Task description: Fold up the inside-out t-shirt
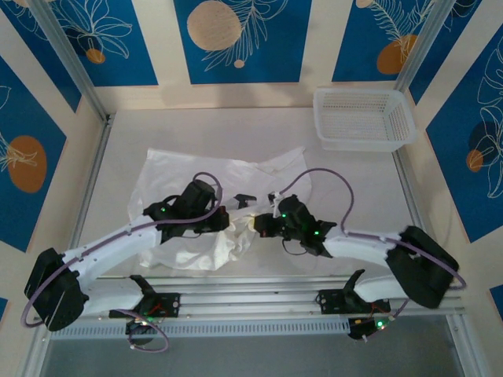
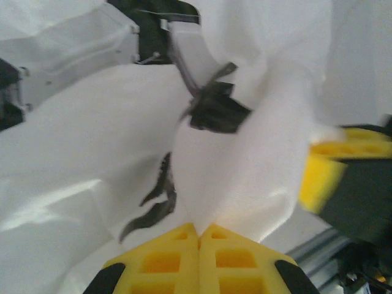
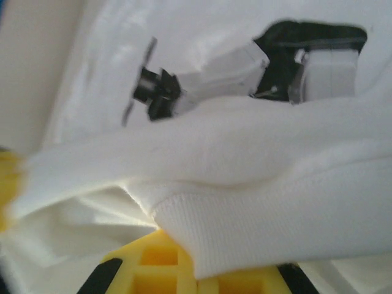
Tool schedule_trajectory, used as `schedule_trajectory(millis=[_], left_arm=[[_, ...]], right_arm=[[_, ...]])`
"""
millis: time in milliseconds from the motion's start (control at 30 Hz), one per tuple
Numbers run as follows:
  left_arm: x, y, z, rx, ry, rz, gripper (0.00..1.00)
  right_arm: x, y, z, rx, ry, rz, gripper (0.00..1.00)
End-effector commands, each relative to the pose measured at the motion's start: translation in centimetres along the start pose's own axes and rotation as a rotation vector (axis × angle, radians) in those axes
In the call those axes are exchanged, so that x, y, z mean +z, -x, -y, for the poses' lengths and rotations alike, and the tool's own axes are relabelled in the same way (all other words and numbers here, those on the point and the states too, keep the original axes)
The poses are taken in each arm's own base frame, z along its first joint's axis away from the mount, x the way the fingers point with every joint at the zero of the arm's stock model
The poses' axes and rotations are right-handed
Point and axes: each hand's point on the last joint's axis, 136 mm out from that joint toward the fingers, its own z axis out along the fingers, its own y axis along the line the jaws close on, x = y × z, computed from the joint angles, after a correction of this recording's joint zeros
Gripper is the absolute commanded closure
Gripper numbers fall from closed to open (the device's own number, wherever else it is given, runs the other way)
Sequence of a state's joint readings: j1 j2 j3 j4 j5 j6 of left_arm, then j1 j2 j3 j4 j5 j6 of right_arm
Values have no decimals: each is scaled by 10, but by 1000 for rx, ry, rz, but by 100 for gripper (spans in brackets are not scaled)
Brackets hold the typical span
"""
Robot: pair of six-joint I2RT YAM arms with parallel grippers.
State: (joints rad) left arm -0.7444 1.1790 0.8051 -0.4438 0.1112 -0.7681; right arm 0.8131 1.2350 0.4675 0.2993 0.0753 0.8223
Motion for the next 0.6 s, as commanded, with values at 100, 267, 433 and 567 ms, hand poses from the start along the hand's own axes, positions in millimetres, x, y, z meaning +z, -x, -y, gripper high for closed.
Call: schedule_trajectory(millis=[100, 267, 433, 567], left_arm=[[10, 34, -65, 101, 240, 46, 100], [28, 51, -53, 192, 197, 50, 89], [1, 63, -67, 243, 336, 105, 58], [-33, 43, -41, 287, 257, 157, 51]], right_arm=[[-80, 14, -47, 12, 199, 44, 100], [-114, 26, -52, 99, 272, 71, 100], [-117, 36, -49, 134, 256, 108, 100], [-113, 45, -44, 148, 215, 128, 100]])
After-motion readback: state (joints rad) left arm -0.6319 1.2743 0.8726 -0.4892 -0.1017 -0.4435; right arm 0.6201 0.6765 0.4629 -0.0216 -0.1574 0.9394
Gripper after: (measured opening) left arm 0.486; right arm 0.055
